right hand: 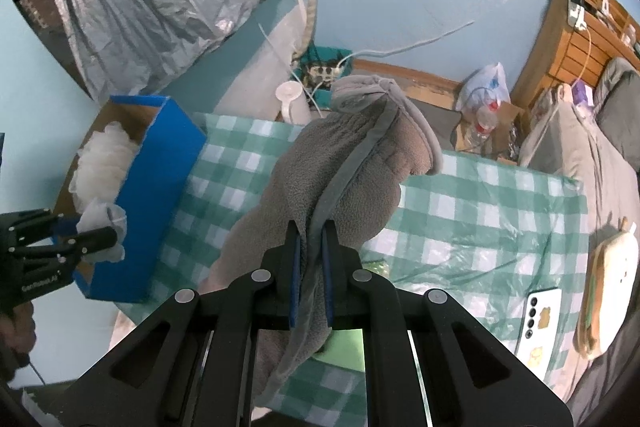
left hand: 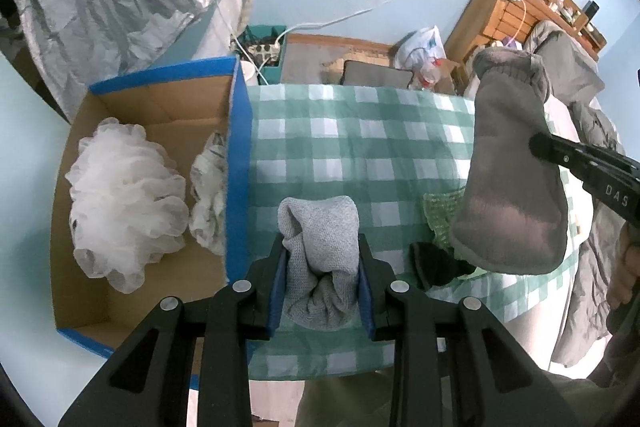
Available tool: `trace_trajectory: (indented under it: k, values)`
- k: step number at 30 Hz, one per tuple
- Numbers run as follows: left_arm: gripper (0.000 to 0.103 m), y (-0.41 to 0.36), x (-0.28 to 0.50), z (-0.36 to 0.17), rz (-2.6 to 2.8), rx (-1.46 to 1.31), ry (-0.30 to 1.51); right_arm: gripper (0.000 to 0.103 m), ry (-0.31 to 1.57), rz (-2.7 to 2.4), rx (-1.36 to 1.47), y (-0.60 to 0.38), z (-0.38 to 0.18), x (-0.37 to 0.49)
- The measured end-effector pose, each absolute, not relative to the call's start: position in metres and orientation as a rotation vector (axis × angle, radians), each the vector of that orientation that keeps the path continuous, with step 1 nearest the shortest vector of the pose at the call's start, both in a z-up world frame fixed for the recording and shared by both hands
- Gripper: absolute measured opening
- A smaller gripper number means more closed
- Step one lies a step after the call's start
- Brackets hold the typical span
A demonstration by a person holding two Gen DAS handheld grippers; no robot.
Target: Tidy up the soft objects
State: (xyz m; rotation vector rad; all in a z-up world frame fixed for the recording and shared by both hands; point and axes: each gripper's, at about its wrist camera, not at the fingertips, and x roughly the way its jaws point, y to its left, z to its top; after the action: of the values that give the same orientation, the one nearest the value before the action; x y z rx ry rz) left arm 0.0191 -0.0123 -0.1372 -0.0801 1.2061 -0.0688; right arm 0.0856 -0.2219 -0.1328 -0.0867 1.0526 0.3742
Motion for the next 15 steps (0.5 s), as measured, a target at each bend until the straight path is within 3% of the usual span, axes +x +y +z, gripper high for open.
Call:
trace_trajectory:
  k: [15]
  values:
    - [0.031, 0.018, 0.017, -0.122, 0.007, -0.127, 1.165, 0.008, 1.016, 0.465, -0.116, -0.186, -0.114, 0.083]
